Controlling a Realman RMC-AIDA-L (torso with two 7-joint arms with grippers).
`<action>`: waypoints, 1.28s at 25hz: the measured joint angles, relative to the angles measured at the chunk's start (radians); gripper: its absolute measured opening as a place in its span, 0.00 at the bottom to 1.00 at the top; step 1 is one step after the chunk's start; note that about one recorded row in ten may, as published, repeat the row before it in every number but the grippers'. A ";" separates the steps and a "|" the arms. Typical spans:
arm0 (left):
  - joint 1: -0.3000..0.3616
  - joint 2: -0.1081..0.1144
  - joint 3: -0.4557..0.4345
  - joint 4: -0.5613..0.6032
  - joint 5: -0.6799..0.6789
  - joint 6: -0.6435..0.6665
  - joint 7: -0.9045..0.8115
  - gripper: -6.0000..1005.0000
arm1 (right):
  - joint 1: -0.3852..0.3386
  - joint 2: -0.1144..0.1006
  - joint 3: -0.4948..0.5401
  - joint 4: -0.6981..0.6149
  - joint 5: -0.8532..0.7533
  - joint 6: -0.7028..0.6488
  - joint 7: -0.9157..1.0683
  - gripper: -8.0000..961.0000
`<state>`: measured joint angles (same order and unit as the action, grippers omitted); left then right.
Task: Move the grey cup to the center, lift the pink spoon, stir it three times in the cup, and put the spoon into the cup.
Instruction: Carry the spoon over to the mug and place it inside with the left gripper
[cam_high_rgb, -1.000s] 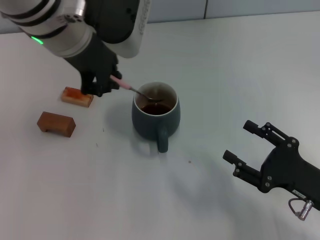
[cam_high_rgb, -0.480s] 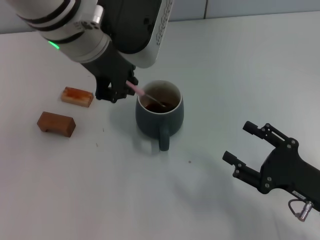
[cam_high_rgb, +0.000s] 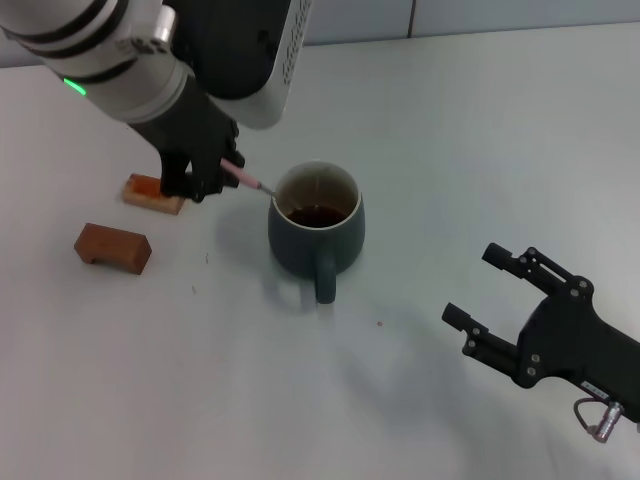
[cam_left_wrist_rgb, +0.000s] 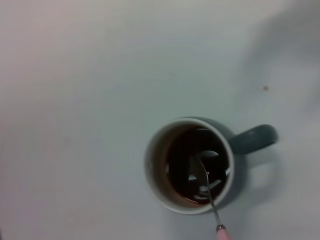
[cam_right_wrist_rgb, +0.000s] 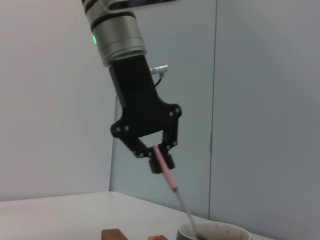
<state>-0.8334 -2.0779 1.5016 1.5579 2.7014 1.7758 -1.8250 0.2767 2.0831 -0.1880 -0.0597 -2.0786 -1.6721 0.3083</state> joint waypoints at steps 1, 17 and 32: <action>-0.005 0.000 -0.005 0.001 0.000 -0.019 0.000 0.13 | 0.001 0.000 -0.001 0.000 0.000 0.001 0.000 0.79; -0.010 -0.002 0.049 0.002 -0.046 -0.061 0.009 0.14 | 0.000 0.000 -0.005 0.008 0.000 0.010 0.000 0.79; -0.004 0.001 0.020 0.007 -0.003 -0.047 0.008 0.18 | 0.010 -0.002 -0.007 0.008 0.000 0.019 0.000 0.79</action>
<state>-0.8373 -2.0766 1.5220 1.5652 2.6984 1.7288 -1.8166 0.2868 2.0815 -0.1950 -0.0520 -2.0786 -1.6527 0.3084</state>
